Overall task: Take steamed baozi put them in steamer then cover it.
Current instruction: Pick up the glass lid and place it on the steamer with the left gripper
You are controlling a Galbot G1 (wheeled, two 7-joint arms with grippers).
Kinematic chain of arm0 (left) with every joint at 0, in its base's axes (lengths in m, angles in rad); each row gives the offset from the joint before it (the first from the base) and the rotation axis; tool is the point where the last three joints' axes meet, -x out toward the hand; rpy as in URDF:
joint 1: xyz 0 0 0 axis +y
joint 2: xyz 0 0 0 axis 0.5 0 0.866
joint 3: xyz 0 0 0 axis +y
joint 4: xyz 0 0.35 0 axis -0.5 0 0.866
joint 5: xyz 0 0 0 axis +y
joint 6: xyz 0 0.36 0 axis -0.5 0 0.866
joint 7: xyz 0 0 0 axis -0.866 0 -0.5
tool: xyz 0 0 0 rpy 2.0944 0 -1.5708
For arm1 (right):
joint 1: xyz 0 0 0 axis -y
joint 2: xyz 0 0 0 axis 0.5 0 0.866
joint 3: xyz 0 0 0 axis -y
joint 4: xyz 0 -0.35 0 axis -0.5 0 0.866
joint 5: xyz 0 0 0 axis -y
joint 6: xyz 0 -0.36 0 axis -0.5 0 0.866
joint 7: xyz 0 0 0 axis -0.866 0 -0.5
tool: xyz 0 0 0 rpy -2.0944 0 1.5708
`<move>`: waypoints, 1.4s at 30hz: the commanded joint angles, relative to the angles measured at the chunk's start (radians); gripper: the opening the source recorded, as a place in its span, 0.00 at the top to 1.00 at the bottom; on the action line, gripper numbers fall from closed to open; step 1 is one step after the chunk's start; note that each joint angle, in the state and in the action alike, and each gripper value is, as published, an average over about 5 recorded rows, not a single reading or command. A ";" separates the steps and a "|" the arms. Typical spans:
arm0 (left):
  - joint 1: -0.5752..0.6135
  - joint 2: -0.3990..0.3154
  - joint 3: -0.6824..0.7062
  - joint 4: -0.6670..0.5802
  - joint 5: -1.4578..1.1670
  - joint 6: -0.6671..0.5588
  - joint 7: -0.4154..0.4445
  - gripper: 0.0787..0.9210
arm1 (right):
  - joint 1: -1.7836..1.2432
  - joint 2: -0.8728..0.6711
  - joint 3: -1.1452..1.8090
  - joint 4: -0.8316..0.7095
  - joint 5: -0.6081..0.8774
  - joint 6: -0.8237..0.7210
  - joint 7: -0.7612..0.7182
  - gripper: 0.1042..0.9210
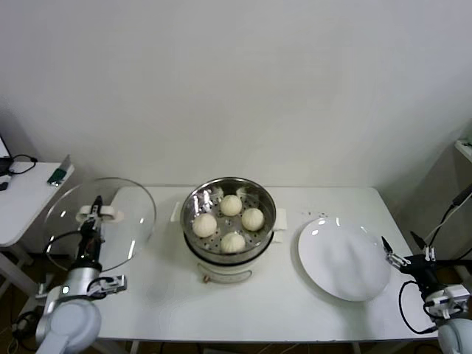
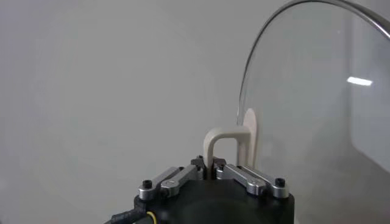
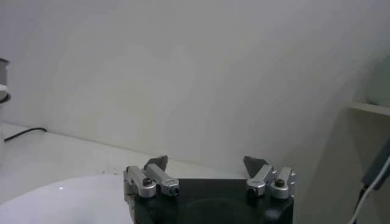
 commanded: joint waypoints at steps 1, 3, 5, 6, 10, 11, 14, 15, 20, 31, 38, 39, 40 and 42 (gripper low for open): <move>-0.167 0.172 0.355 -0.252 -0.012 0.314 0.176 0.91 | 0.083 -0.013 -0.065 -0.041 -0.011 0.000 0.003 0.12; -0.269 0.147 0.472 -0.240 0.020 0.344 0.231 0.91 | 0.094 -0.009 -0.076 -0.045 -0.014 0.000 0.002 0.12; -0.369 0.100 0.562 -0.215 0.062 0.363 0.301 0.91 | 0.103 -0.003 -0.084 -0.047 -0.017 -0.001 0.002 0.12; -0.414 0.071 0.605 -0.198 0.084 0.369 0.333 0.91 | 0.107 0.001 -0.087 -0.048 -0.019 -0.001 0.002 0.12; -0.533 -0.063 0.733 -0.109 0.182 0.370 0.438 0.91 | 0.120 0.014 -0.093 -0.055 -0.033 0.000 0.003 0.12; -0.548 -0.092 0.755 -0.088 0.203 0.370 0.455 0.91 | 0.120 0.016 -0.093 -0.057 -0.037 0.000 0.003 0.12; -0.573 -0.160 0.800 -0.029 0.247 0.370 0.482 0.91 | 0.120 0.019 -0.087 -0.066 -0.043 0.004 0.002 0.12; -0.577 -0.182 0.806 -0.011 0.259 0.370 0.486 0.91 | 0.120 0.020 -0.082 -0.070 -0.044 0.005 0.002 0.12; -0.580 -0.313 0.817 0.105 0.299 0.370 0.452 0.91 | 0.106 0.023 -0.050 -0.081 -0.043 0.014 -0.010 0.12; -0.561 -0.421 0.764 0.200 0.302 0.370 0.444 0.91 | 0.088 0.041 -0.018 -0.086 -0.053 0.028 -0.020 0.12; -0.566 -0.419 0.733 0.234 0.258 0.370 0.408 0.91 | 0.090 0.053 -0.018 -0.088 -0.067 0.031 -0.021 0.12; -0.567 -0.417 0.730 0.236 0.249 0.370 0.406 0.91 | 0.090 0.054 -0.018 -0.089 -0.068 0.031 -0.021 0.12; -0.568 -0.415 0.729 0.238 0.242 0.370 0.403 0.91 | 0.090 0.054 -0.017 -0.090 -0.068 0.031 -0.021 0.12; -0.567 -0.413 0.724 0.242 0.229 0.370 0.400 0.91 | 0.091 0.056 -0.017 -0.091 -0.070 0.032 -0.022 0.12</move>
